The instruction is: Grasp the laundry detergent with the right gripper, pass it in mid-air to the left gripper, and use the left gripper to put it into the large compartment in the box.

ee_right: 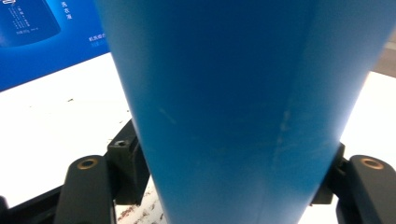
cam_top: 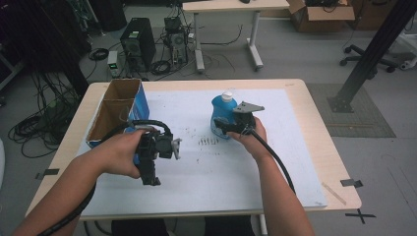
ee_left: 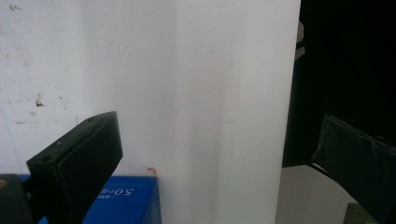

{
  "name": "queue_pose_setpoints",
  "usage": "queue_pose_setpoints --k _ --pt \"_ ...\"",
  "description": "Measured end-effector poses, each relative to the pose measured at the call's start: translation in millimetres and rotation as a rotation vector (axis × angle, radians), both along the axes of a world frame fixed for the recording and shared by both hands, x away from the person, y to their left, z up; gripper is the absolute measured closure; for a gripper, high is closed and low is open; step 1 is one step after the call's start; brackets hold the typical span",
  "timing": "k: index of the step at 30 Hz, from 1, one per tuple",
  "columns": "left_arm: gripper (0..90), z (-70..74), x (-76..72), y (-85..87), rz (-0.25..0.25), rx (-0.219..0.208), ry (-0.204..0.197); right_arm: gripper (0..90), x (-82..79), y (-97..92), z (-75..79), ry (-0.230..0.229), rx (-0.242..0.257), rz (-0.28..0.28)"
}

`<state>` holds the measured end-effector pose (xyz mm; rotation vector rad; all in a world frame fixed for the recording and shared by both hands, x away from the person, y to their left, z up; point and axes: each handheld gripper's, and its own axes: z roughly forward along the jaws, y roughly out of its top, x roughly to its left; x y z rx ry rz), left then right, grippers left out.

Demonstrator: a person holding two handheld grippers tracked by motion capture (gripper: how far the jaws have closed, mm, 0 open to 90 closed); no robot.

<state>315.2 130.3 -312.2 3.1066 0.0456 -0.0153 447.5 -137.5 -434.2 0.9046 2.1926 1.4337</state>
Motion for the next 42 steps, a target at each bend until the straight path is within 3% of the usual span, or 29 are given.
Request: queue_pose_setpoints --k 8,15,17,25,33,34,42 --pt "1.1 0.8 -0.1 -0.2 0.001 0.0 -0.002 43.6 -1.1 1.5 0.5 -0.014 -0.012 0.026" --pt "1.1 2.0 -1.0 -2.6 -0.001 -0.002 -0.004 45.3 -2.6 2.4 2.9 -0.021 -0.021 0.026" --pt "0.8 3.1 0.1 -2.6 0.0 -0.002 -0.018 45.4 -3.1 1.3 6.0 -0.021 -0.002 0.039" --pt "0.6 11.2 2.4 -2.5 0.002 0.003 -0.027 45.6 -10.2 -7.3 33.3 -0.04 0.01 0.112" --pt "0.5 16.3 3.4 -5.7 -0.002 0.001 -0.029 45.1 -25.1 -13.8 69.4 -0.071 0.006 0.192" --pt "0.5 16.9 3.7 -5.9 0.001 0.0 -0.03 44.9 -30.4 -15.1 79.2 -0.079 0.006 0.215" --pt "0.6 25.8 5.7 -8.4 -0.009 -0.008 -0.043 44.7 -48.6 -19.3 100.8 -0.102 0.001 0.295"
